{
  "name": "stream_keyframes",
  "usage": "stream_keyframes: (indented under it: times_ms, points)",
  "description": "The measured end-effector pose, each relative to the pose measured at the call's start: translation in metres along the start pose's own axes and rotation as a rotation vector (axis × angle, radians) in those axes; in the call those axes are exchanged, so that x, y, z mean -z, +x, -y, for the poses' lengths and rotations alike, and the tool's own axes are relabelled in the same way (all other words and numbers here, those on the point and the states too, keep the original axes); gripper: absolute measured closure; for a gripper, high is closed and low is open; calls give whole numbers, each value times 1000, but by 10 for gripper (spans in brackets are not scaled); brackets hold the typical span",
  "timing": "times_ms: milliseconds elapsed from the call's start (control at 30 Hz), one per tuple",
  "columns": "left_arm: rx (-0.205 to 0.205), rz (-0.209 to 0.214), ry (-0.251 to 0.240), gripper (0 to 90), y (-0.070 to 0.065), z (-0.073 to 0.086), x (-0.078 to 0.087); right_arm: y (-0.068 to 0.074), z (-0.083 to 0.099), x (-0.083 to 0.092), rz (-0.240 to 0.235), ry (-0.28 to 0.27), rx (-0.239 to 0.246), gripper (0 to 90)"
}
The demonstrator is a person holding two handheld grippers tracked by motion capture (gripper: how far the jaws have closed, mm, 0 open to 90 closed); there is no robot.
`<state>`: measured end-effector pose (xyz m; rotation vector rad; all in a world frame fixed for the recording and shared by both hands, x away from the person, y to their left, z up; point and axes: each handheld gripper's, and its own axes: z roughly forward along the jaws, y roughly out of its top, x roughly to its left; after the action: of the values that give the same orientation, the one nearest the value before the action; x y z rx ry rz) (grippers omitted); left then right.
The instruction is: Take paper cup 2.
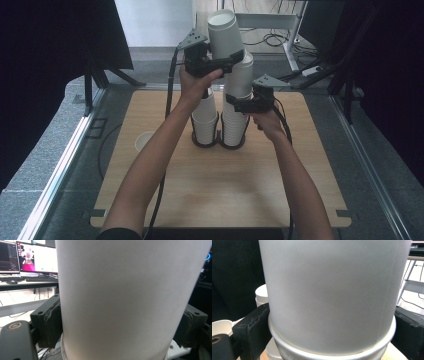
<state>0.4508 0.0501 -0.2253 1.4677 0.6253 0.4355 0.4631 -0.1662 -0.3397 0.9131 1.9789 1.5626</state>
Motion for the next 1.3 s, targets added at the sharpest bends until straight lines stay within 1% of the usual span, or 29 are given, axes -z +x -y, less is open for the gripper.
stream_keyframes:
  times_ms: [100, 300, 467, 600, 800, 933, 1167, 1300]
  points:
    - [-3, 3, 14, 130, 0, 5, 7, 0, 0, 0, 0, 0, 0, 37]
    - [6, 14, 37, 130, -1, 22, 18, 1, 0, 1, 0, 6, 3, 36]
    - [20, 24, 27, 130, 0, 29, 29, 2, -1, 1, 2, 7, 4, 36]
    - [4, 16, 29, 131, 0, 31, 36, 2, 0, 1, 2, 8, 5, 36]
    - [5, 13, 31, 131, 1, 35, 46, 2, -1, 1, 2, 9, 6, 36]
    - [-4, 13, 38, 131, 1, 38, 52, 2, -1, 1, 4, 10, 6, 36]
    - [-27, 9, 75, 131, -2, 46, 66, 2, -1, 1, 8, 9, 3, 34]
    - [-27, 11, 89, 131, -3, 52, 75, 3, -1, 1, 14, 11, 4, 33]
